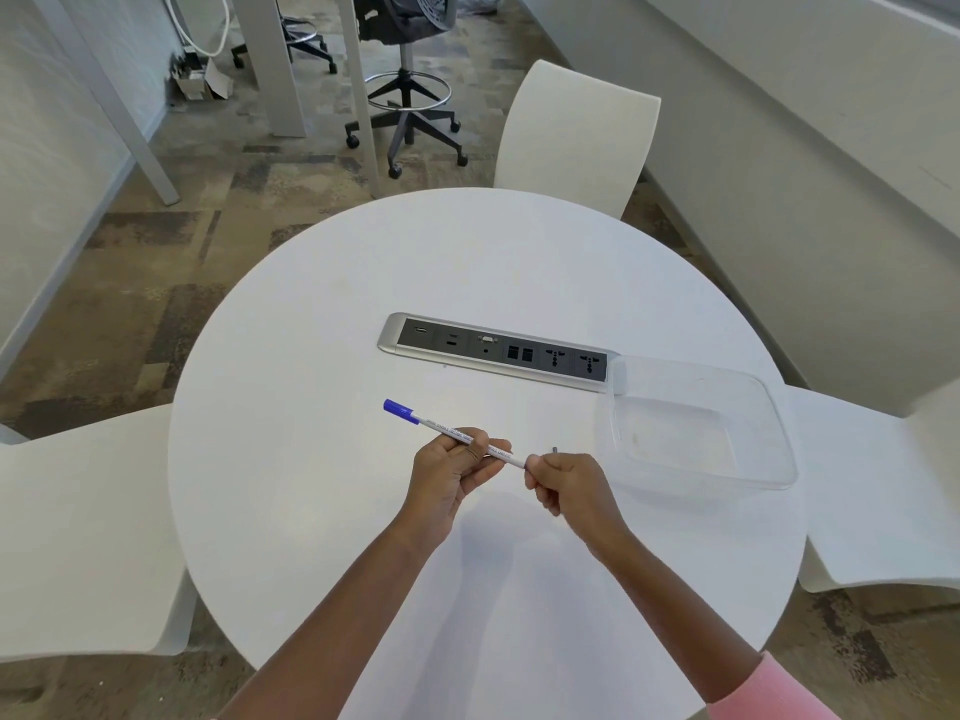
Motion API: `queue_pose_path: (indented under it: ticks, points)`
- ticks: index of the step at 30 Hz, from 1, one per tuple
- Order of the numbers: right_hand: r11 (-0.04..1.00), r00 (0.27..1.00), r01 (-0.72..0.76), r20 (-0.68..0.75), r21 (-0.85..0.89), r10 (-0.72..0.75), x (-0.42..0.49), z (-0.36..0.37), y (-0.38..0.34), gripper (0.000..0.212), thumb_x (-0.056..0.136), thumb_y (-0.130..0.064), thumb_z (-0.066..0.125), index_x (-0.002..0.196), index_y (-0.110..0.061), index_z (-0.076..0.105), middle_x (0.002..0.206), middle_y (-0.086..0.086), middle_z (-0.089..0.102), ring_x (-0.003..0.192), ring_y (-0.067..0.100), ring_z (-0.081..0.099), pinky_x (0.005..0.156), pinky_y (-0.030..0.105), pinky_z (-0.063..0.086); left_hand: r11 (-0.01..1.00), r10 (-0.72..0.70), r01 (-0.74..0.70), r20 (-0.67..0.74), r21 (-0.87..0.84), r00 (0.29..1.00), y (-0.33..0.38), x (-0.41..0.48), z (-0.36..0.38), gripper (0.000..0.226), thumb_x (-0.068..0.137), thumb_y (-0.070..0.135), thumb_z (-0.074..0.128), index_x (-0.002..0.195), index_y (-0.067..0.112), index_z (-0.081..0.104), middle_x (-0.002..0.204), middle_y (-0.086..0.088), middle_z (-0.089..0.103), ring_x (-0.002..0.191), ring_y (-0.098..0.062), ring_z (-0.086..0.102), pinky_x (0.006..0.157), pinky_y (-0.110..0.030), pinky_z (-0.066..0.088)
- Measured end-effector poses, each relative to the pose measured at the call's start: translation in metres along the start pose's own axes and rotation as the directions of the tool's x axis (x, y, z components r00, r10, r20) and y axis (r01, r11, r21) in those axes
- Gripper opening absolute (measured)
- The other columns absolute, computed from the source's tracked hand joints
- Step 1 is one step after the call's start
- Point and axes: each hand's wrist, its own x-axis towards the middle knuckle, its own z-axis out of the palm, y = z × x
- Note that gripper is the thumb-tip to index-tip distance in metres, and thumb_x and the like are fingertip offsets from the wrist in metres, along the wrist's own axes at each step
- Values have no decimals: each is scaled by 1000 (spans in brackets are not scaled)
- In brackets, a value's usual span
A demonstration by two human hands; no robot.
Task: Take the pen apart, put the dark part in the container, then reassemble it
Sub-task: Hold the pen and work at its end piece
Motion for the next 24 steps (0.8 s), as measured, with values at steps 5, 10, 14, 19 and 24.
queue_pose_path:
  ticks: [5, 10, 14, 19, 24]
  points:
    - [750, 891, -446, 318, 488, 323, 2, -5, -3, 39, 93, -23, 44, 58, -11, 54, 42, -6, 40, 38, 6, 35, 36, 14, 30, 1000, 2, -2, 1, 24, 1000, 0, 1, 1, 11, 89, 2, 52, 79, 4, 57, 68, -6, 73, 67, -13, 71, 61, -18, 56]
    - [988, 994, -112, 3, 106, 113, -2, 1, 2, 41, 95, -33, 39, 68, -12, 61, 55, 2, 50, 52, 14, 44, 51, 21, 37, 1000, -1, 0, -36, -30, 999, 2, 2, -2, 11, 89, 1, 51, 80, 3, 57, 68, -8, 73, 67, -16, 72, 61, -19, 57]
    - [902, 947, 255, -99, -348, -306, -7, 0, 14, 7, 89, -25, 54, 90, -19, 57, 68, -3, 55, 67, 11, 52, 62, 17, 39, 999, -10, 6, -59, -54, 998, 4, 2, -4, 11, 89, 0, 51, 81, 2, 58, 67, -9, 73, 66, -17, 72, 59, -19, 57]
    - [630, 832, 395, -31, -668, -554, -8, 4, 24, 13, 84, -23, 60, 94, -16, 59, 77, -3, 56, 73, 12, 51, 56, 15, 38, 999, -14, 11, -53, -49, 998, 3, 1, -4, 10, 89, 2, 52, 83, 2, 59, 69, -9, 73, 68, -18, 72, 58, -20, 57]
    - [538, 767, 441, -10, -718, -641, -2, 4, 21, 24, 85, -27, 46, 79, -9, 62, 67, 6, 57, 64, 13, 42, 55, 25, 34, 999, -22, 20, -50, -34, 998, 2, -1, -2, 9, 89, 2, 51, 84, 2, 59, 68, -8, 74, 66, -18, 72, 58, -20, 57]
